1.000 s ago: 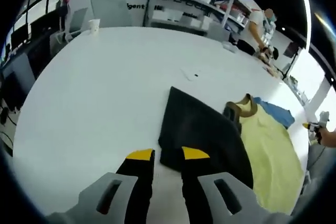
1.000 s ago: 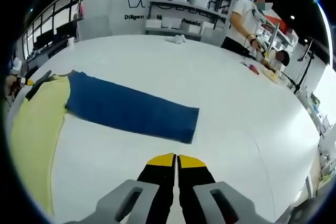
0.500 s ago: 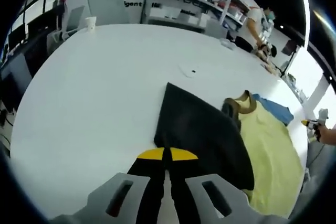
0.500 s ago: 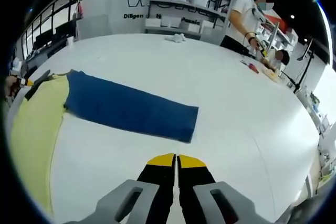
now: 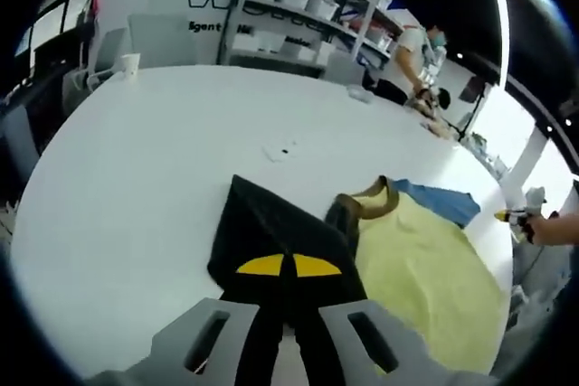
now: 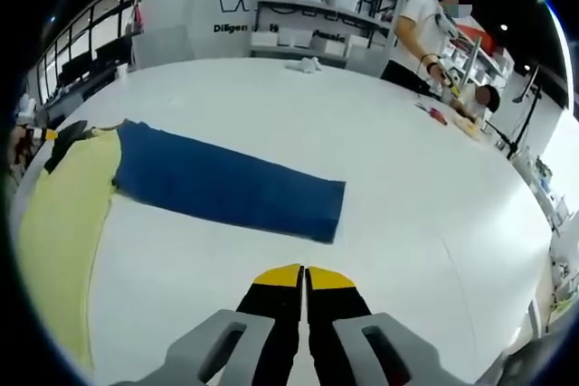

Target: Fold the garment on the visible template until the final outline fits inside the template.

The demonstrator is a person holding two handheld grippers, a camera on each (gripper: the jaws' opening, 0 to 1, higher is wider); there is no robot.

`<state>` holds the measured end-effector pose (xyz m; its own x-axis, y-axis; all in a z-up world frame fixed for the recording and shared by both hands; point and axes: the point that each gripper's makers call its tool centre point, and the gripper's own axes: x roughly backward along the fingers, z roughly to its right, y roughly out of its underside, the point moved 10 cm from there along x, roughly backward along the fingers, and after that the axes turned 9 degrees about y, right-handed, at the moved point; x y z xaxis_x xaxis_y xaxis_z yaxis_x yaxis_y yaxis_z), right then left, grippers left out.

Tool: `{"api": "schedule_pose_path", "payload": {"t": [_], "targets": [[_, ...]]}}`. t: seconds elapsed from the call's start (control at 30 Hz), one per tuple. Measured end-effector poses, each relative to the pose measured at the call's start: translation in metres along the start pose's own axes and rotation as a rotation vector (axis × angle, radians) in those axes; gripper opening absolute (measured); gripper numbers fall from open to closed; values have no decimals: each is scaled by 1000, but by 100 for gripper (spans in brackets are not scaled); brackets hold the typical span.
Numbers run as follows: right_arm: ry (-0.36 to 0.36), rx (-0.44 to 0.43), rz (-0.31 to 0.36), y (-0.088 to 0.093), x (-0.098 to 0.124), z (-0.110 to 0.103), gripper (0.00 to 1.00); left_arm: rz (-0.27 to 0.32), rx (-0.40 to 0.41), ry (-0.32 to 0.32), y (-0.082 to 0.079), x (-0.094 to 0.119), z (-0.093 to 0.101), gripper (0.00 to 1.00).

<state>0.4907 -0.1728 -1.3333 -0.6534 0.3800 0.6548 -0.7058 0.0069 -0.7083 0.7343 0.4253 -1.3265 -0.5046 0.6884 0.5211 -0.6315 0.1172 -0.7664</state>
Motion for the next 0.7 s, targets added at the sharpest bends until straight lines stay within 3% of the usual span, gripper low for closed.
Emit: {"api": "schedule_pose_path", "payload": {"t": [0.1, 0.33, 0.57, 0.7], "targets": [[-2, -3, 1, 0, 0, 0, 0, 25, -13, 60, -1, -4, 17, 0], [-2, -1, 0, 1, 2, 0, 0, 18, -61, 127, 9, -13, 46, 0], [-6, -1, -3, 1, 0, -3, 0, 24, -48, 162, 27, -18, 59, 0], [-13, 1, -5, 2, -2, -6, 0, 39, -30, 162, 28, -16, 53, 2]]}}
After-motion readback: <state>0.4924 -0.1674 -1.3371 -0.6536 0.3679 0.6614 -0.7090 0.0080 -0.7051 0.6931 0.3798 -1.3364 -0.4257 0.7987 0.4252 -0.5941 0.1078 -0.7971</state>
